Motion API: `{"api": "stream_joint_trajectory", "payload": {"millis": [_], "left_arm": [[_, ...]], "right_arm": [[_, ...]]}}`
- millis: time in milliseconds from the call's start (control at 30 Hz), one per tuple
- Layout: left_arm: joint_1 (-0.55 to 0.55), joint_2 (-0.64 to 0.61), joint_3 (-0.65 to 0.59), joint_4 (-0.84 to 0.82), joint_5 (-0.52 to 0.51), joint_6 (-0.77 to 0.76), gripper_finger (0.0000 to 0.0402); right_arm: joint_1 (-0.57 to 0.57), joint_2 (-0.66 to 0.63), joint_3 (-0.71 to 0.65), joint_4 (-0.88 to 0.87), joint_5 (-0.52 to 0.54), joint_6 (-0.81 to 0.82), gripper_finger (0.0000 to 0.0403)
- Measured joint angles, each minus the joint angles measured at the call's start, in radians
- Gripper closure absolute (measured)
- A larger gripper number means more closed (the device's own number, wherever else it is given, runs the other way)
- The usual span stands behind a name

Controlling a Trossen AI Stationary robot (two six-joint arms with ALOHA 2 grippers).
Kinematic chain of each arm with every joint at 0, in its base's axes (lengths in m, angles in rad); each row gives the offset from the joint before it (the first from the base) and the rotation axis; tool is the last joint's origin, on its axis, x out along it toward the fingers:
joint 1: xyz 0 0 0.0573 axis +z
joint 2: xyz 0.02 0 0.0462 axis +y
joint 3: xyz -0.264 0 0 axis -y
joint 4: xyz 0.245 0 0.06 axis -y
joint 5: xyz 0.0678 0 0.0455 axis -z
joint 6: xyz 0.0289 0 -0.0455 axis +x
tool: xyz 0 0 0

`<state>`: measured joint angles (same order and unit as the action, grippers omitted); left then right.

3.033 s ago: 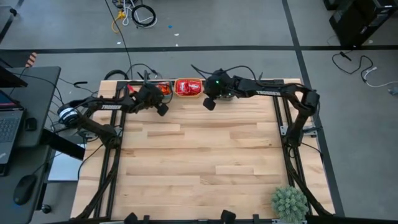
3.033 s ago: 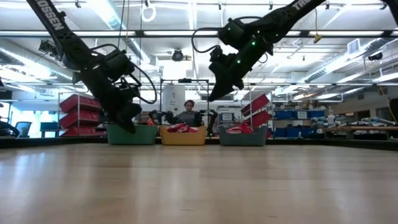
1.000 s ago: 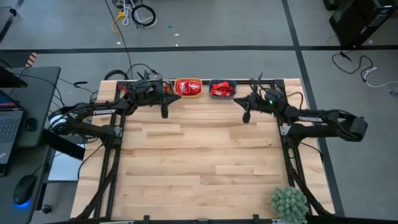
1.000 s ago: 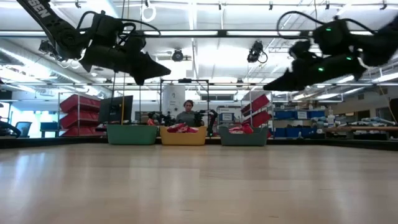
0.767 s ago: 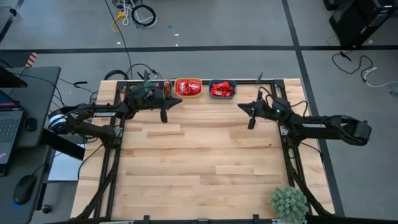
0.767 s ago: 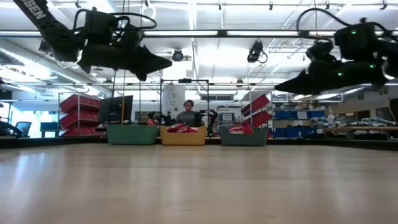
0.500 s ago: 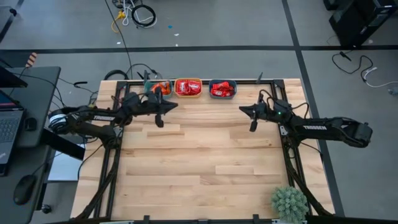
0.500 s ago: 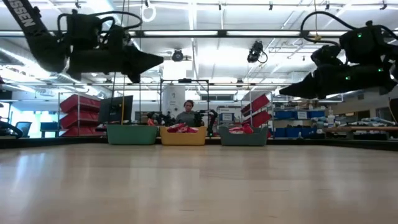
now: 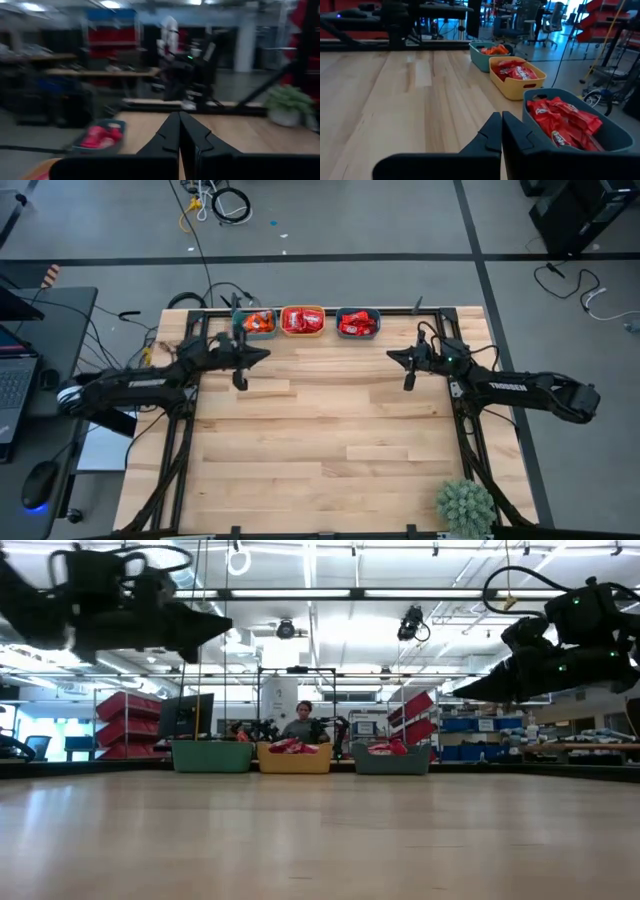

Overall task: Sort candy
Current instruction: Return to Home Position

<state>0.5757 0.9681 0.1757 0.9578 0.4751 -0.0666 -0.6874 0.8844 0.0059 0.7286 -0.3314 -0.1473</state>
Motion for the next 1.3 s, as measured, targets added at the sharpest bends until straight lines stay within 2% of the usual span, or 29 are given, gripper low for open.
{"api": "stream_joint_trajectory", "payload": {"millis": [100,200,467,667,733,900,1033,1167,1300], "left_arm": [[-0.005,-0.109,-0.096,0.062,-0.103,0.009,0.04],[-0.004,-0.209,-0.169,0.108,-0.121,-0.02,0.04],[-0.009,-0.408,-0.165,-0.189,-0.11,-0.049,0.04],[-0.009,-0.516,-0.164,-0.364,-0.134,-0.06,0.04],[-0.009,-0.532,-0.164,-0.407,-0.179,-0.059,0.04],[-0.044,-0.523,-0.164,-0.395,-0.322,-0.043,0.04],[-0.117,-0.489,-0.164,-0.353,-0.409,-0.042,0.04],[-0.19,-0.485,-0.147,-0.339,-0.439,-0.021,0.04],[-0.248,-0.515,-0.109,-0.432,-0.439,-0.014,0.04]], "right_arm": [[-0.027,-0.013,0.0,-0.007,-0.021,0.018,0.0403],[-0.049,-0.029,0.0,-0.007,-0.049,0.021,0.0403],[-0.108,-0.092,0.0,-0.019,-0.116,0.037,0.0403],[-0.141,-0.168,0.0,-0.114,-0.126,0.051,0.0403],[-0.14,-0.193,0.0,-0.136,-0.126,0.052,0.0403],[-0.104,-0.229,0.0,-0.159,-0.126,0.07,0.0403],[-0.035,-0.23,0.0,-0.16,-0.064,0.074,0.0403],[0.048,-0.238,0.0,-0.161,0.005,0.079,0.0403],[0.088,-0.285,0.0,-0.204,0.042,0.076,0.0403]]}}
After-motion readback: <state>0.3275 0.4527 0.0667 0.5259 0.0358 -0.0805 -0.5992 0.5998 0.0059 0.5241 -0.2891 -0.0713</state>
